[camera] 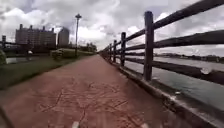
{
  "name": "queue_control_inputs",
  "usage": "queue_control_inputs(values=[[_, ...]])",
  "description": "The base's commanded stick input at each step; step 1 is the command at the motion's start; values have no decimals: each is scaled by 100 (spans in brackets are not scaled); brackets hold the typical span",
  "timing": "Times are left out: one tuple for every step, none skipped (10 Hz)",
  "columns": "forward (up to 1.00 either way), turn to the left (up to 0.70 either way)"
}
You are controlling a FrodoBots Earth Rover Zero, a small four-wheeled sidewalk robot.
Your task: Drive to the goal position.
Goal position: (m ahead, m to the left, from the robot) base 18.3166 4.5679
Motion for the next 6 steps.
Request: queue_control_inputs(values=[[70, 0], [70, 0], [70, 10], [70, 35], [70, 35], [70, 35]])
